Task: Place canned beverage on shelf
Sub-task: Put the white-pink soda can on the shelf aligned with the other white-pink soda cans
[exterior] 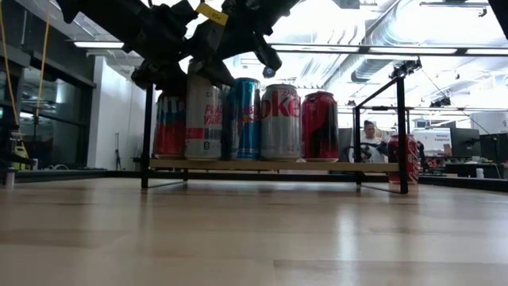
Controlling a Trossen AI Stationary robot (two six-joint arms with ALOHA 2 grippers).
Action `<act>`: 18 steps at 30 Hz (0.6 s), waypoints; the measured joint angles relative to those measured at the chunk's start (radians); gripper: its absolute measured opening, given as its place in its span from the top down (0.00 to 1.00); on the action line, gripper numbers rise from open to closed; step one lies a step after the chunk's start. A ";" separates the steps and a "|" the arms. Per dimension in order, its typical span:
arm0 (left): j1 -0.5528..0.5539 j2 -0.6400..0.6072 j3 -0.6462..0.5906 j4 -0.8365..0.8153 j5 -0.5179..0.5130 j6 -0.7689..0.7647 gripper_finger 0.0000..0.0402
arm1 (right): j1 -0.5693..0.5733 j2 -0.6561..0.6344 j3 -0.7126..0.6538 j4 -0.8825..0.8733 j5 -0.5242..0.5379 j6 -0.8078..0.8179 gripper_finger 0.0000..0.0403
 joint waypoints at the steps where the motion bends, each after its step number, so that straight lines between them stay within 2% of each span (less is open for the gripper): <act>1: 0.000 0.000 0.000 0.000 0.001 0.001 0.27 | 0.000 0.000 0.000 0.000 0.000 0.000 1.00; 18: -0.001 -0.026 0.000 0.023 0.029 0.126 0.27 | 0.000 -0.003 0.000 -0.010 0.028 -0.002 1.00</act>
